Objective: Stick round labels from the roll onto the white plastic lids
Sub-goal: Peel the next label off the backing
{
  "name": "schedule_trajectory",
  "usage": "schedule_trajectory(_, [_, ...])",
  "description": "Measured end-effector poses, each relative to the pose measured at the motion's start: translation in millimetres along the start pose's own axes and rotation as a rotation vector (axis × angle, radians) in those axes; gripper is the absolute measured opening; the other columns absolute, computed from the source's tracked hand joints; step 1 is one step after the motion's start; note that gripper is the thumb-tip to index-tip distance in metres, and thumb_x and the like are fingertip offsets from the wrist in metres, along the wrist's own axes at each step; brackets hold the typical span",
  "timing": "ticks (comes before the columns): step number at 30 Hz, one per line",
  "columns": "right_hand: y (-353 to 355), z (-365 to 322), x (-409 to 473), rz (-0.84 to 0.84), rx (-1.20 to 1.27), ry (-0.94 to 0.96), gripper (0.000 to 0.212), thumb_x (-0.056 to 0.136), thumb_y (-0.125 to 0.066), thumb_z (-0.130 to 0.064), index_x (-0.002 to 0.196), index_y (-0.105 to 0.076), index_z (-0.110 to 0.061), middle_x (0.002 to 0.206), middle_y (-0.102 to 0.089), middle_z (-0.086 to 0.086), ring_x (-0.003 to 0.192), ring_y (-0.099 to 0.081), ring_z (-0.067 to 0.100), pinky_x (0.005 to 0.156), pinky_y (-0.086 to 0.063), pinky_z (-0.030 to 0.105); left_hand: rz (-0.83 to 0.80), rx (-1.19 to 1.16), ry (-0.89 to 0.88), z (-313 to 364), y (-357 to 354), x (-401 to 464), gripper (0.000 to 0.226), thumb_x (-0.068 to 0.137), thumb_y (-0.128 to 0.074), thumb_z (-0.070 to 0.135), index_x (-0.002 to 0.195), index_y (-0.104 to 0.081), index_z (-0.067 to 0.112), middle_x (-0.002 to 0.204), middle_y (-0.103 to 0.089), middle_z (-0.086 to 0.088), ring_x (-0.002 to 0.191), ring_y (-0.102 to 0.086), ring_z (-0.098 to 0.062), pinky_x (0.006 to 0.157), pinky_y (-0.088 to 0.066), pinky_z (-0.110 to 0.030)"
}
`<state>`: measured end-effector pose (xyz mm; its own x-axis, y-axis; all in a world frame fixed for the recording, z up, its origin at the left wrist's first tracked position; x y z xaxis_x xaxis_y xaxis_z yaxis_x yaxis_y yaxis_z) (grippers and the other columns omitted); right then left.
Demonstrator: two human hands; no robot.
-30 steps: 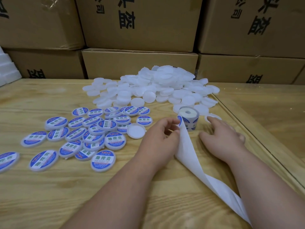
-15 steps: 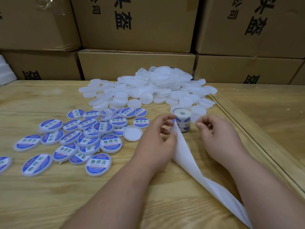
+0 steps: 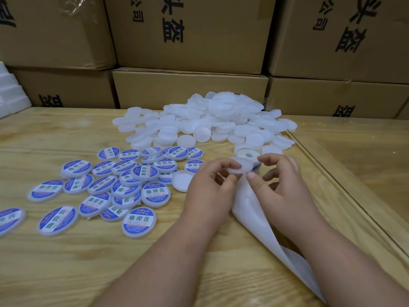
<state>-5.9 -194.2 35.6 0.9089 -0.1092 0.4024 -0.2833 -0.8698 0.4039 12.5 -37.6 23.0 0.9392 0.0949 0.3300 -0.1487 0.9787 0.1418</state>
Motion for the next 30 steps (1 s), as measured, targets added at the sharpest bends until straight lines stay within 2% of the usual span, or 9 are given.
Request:
schedule_trajectory(2, [-1.0,3.4,0.4,-0.047,0.033,-0.05,0.028,0.087,-0.072,-0.04,0.112,-0.058,-0.04,0.1,-0.06,-0.02,0.08,-0.057,0.003,0.067,-0.045,0.011,0.077,0.002,0.004,-0.2,4.5,2.4,0.019,0.087,-0.077,0.024,0.083,-0.067,0.04,0.089,-0.059,0.011,0.07,-0.05,0.005,0.066,-0.038,-0.005])
schedule_trajectory(6, [-7.4,9.4,-3.2,-0.26,-0.007,-0.074,0.015,0.086,-0.075,-0.046,0.098,-0.069,-0.039,0.074,-0.065,-0.011,0.062,-0.056,0.004,0.058,-0.046,0.018,0.133,0.032,0.031,-1.3,9.7,2.0,0.014,0.083,-0.077,0.038,0.083,-0.063,0.039,0.107,-0.058,0.011,0.088,-0.052,0.011,0.072,-0.036,-0.001])
schedule_trajectory(9, [-8.7,12.0,-4.1,-0.299,-0.024,-0.075,0.018,0.086,-0.072,-0.045,0.081,-0.068,-0.028,0.065,-0.06,-0.006,0.058,-0.05,0.003,0.054,-0.042,0.018,0.145,-0.021,0.076,-3.7,9.8,0.8,0.017,0.088,-0.071,0.033,0.078,-0.057,0.033,0.109,-0.062,0.017,0.099,-0.059,0.004,0.083,-0.045,-0.019])
schedule_trajectory(11, [-8.5,12.7,-3.6,-0.304,-0.026,-0.079,0.021,0.085,-0.069,-0.037,0.075,-0.062,-0.02,0.062,-0.055,-0.008,0.056,-0.047,0.006,0.053,-0.039,0.017,0.137,-0.075,0.113,-6.6,9.6,1.9,0.019,0.09,-0.064,0.023,0.074,-0.054,0.028,0.108,-0.064,0.025,0.091,-0.062,0.004,0.073,-0.046,-0.016])
schedule_trajectory(14, [-8.7,12.8,-3.3,-0.333,-0.002,-0.074,0.018,0.077,-0.058,-0.029,0.07,-0.052,-0.014,0.059,-0.046,-0.01,0.056,-0.04,0.009,0.054,-0.035,0.022,0.072,-0.06,0.138,-10.2,5.9,3.2,0.015,0.09,-0.056,0.01,0.084,-0.057,0.024,0.099,-0.067,0.026,0.059,-0.056,0.004,0.052,-0.041,-0.01])
schedule_trajectory(17, [-8.7,14.4,-2.2,-0.336,0.023,-0.073,0.011,0.073,-0.056,-0.025,0.071,-0.051,-0.015,0.059,-0.045,-0.01,0.057,-0.039,0.01,0.056,-0.034,0.027,-0.044,-0.006,0.12,-8.1,-1.4,1.3,0.023,0.089,-0.055,0.015,0.086,-0.05,0.037,0.095,-0.069,0.026,0.069,-0.062,0.005,0.057,-0.046,-0.013])
schedule_trajectory(22, [-11.9,14.5,-2.3,-0.306,0.099,-0.103,0.01,0.081,-0.062,-0.036,0.085,-0.065,-0.027,0.068,-0.064,-0.005,0.061,-0.052,0.008,0.057,-0.044,0.02,-0.165,0.134,0.1,-7.1,-8.2,-0.1,0.034,0.092,-0.062,0.028,0.098,-0.048,0.059,0.093,-0.069,0.022,0.085,-0.065,0.009,0.071,-0.048,-0.016])
schedule_trajectory(25, [-12.6,15.4,-1.4,-0.293,0.084,-0.109,0.004,0.092,-0.065,-0.03,0.096,-0.066,-0.031,0.079,-0.07,0.007,0.065,-0.057,0.011,0.062,-0.047,0.028,-0.161,0.158,0.086,-8.6,-8.2,0.7,0.031,0.091,-0.064,0.031,0.098,-0.051,0.058,0.094,-0.069,0.021,0.086,-0.063,0.01,0.075,-0.047,-0.019])
schedule_trajectory(30, [-12.1,16.3,-0.3,-0.309,0.082,-0.104,0.018,0.095,-0.061,-0.016,0.104,-0.067,-0.03,0.082,-0.068,0.013,0.063,-0.054,0.011,0.059,-0.045,0.026,-0.147,0.17,0.071,-10.9,-8.0,0.7,0.026,0.088,-0.071,0.035,0.104,-0.055,0.048,0.097,-0.066,0.022,0.092,-0.06,0.011,0.084,-0.05,-0.021])
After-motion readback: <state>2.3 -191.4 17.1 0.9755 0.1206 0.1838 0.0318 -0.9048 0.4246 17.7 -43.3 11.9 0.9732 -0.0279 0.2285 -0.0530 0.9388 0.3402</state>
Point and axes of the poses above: each hand's wrist, its own x-axis towards the middle knuckle, its own y-axis out of the back of the hand, z = x × y, the point moved 4 cm from there along x, towards the middle knuckle
